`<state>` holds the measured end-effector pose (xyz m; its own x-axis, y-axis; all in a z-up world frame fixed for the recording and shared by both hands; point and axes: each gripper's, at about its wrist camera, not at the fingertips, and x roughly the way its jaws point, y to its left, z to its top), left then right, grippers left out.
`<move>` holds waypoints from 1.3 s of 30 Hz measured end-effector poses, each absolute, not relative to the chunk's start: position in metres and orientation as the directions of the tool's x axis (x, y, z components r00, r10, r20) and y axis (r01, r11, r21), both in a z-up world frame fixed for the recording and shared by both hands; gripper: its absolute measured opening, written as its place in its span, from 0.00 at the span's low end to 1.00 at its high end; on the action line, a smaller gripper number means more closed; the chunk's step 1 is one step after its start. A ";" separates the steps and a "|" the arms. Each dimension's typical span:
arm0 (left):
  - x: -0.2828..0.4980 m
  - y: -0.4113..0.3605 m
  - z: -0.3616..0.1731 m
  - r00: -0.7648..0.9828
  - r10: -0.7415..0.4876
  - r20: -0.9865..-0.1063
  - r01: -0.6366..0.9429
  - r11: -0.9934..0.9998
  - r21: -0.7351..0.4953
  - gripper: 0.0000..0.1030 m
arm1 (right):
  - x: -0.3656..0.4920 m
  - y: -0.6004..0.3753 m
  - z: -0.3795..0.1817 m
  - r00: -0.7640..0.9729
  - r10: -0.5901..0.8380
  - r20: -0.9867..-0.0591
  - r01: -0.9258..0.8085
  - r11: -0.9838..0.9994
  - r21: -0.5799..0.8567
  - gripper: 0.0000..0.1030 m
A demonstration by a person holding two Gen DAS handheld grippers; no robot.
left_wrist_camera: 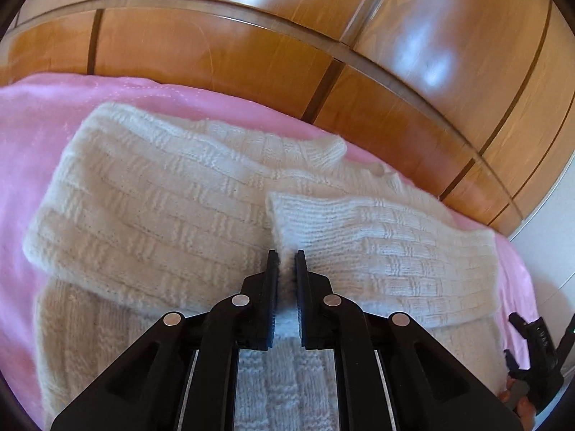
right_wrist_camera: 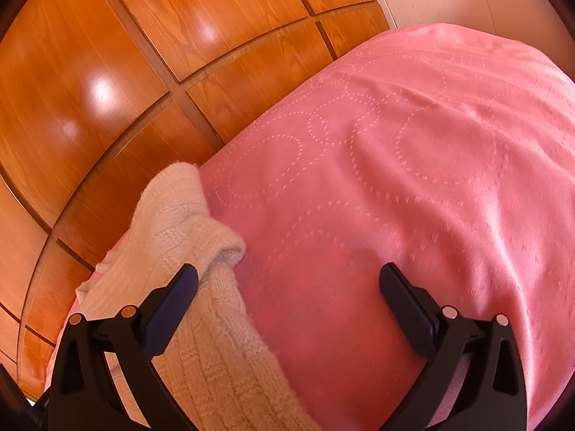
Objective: Fold small clothes
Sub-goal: 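Grasp the folded sweater edge with the left gripper and press it flat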
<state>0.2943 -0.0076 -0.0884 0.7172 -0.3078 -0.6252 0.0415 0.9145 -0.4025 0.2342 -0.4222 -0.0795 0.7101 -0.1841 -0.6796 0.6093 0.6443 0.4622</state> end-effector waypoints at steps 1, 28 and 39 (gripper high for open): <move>0.296 -0.007 -0.091 0.713 -0.322 -0.623 0.039 0.905 -0.423 0.10 | 0.235 -0.422 -0.080 0.704 -0.182 -0.686 0.612 0.645 0.458 0.98; 0.303 0.005 -0.106 0.709 -0.416 -0.569 0.056 0.839 -0.542 0.11 | 0.330 -0.427 -0.078 0.580 -0.195 -0.791 0.562 0.799 0.215 0.98; 0.303 0.005 -0.105 0.707 -0.409 -0.577 0.050 0.843 -0.535 0.11 | 0.301 -0.424 -0.095 0.470 -0.303 -0.829 0.609 0.791 0.056 0.98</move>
<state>0.3029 0.0053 -0.1045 0.7067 -0.4088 -0.5774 0.0503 0.8431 -0.5354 0.3011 -0.4240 -0.0947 0.4696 -0.3033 -0.8292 0.6093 0.7909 0.0558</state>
